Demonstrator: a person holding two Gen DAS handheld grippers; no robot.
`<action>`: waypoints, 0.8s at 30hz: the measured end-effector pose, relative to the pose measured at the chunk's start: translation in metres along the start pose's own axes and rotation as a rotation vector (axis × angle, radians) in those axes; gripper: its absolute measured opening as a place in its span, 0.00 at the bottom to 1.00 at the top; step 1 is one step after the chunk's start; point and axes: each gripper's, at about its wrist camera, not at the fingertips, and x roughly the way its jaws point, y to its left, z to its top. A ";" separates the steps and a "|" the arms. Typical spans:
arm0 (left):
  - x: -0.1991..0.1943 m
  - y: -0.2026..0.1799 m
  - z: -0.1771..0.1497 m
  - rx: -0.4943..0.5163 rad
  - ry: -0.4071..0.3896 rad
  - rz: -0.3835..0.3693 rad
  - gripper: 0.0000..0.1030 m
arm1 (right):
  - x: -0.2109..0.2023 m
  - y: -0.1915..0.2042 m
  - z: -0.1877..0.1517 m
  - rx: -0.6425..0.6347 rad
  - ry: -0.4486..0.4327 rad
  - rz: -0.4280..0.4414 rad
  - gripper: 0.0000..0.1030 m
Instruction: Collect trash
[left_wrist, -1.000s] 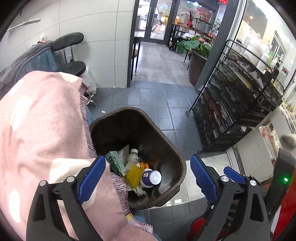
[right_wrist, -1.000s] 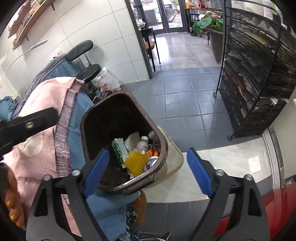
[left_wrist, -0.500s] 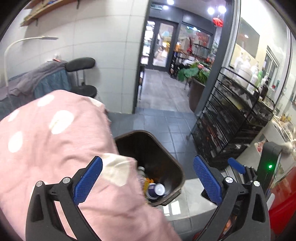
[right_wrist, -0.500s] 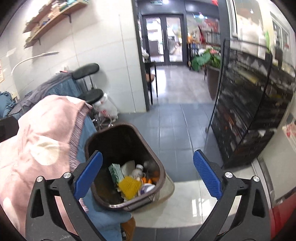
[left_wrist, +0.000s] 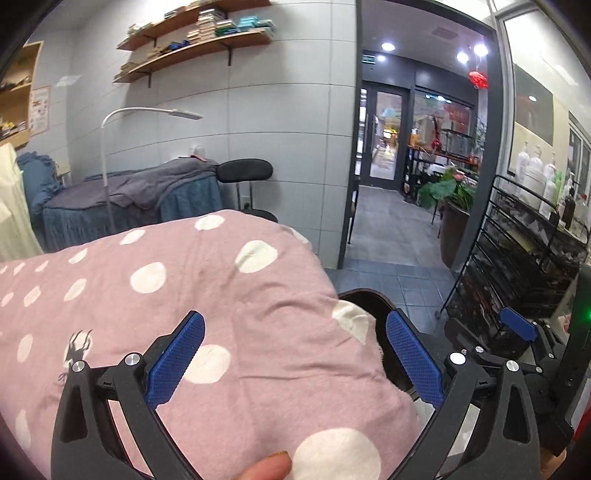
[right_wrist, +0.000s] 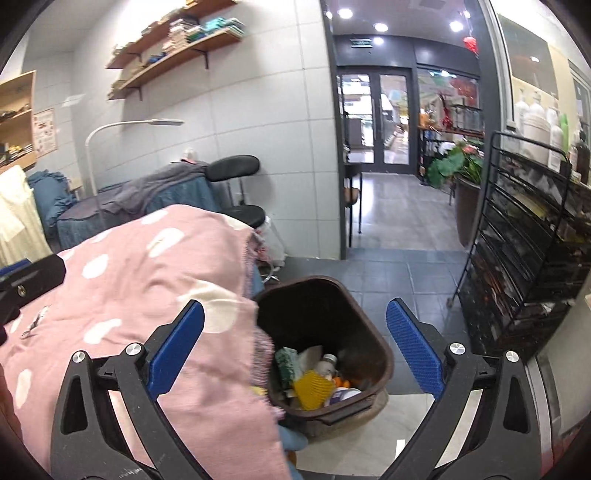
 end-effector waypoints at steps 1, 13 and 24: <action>-0.002 0.004 -0.003 -0.006 0.003 0.006 0.94 | -0.004 0.003 -0.001 -0.003 -0.005 0.008 0.94; -0.040 0.027 -0.024 -0.026 -0.070 0.079 0.94 | -0.064 0.037 -0.003 -0.108 -0.153 0.067 0.94; -0.052 0.033 -0.027 -0.044 -0.116 0.118 0.94 | -0.070 0.038 -0.003 -0.106 -0.175 0.066 0.94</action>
